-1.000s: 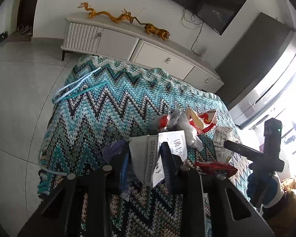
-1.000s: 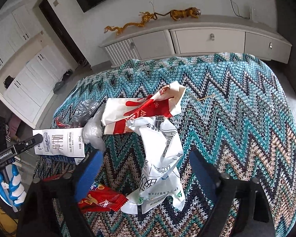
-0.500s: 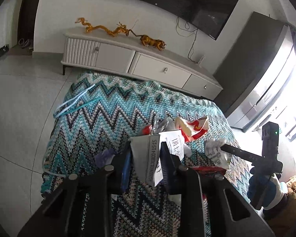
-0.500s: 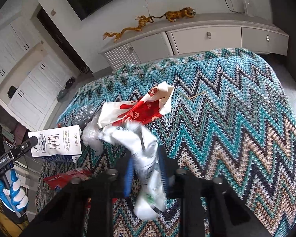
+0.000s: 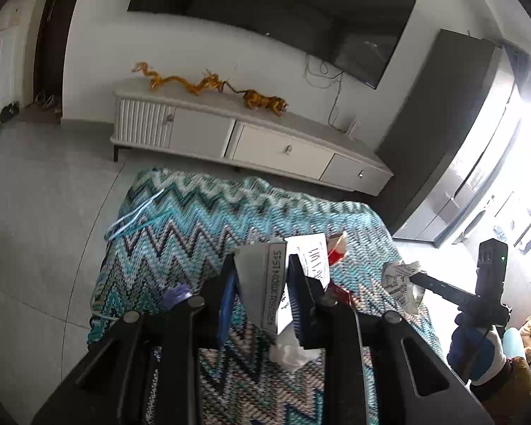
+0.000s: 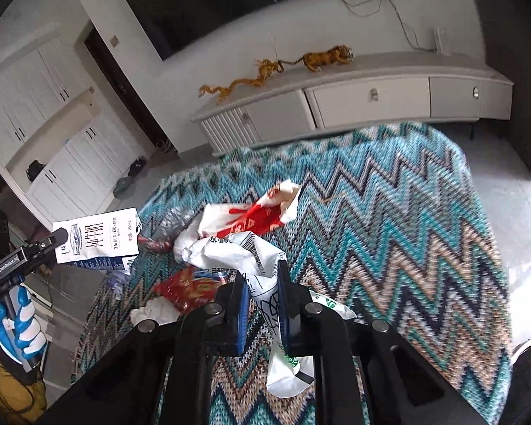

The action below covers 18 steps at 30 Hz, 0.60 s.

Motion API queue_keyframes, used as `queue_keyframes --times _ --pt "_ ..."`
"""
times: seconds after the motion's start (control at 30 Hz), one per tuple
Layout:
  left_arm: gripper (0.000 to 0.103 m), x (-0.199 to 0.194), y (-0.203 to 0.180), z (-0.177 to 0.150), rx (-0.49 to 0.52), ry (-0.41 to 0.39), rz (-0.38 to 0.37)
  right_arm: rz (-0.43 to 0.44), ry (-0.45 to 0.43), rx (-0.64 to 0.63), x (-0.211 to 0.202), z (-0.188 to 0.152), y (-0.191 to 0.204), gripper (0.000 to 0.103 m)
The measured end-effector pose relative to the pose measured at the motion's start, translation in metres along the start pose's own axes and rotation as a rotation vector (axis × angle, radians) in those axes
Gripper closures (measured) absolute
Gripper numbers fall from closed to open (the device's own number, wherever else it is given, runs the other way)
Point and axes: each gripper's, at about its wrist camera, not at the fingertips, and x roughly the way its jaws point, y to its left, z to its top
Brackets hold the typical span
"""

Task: Collect trash
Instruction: 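Carry the paper and bag over the bin and open both tools to drop them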

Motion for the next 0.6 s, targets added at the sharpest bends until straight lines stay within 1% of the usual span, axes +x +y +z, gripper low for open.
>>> queue_keyframes --times 0.2,0.33,0.43,0.6 --pt "0.077 -0.015 -0.042 0.008 0.059 -0.026 -0.031 -0.011 -0.088 0.01 -0.05 0.005 -0.015 0.09" --pt "0.078 -0.016 -0.081 0.013 0.107 -0.033 -0.072 -0.032 -0.149 0.036 -0.09 0.001 -0.038 0.09" --pt "0.078 -0.011 -0.12 0.015 0.149 -0.029 -0.121 -0.064 -0.193 0.063 -0.122 -0.006 -0.06 0.09" --pt "0.078 0.013 -0.201 0.009 0.228 0.006 -0.23 -0.151 -0.267 0.148 -0.185 -0.029 -0.118 0.09"
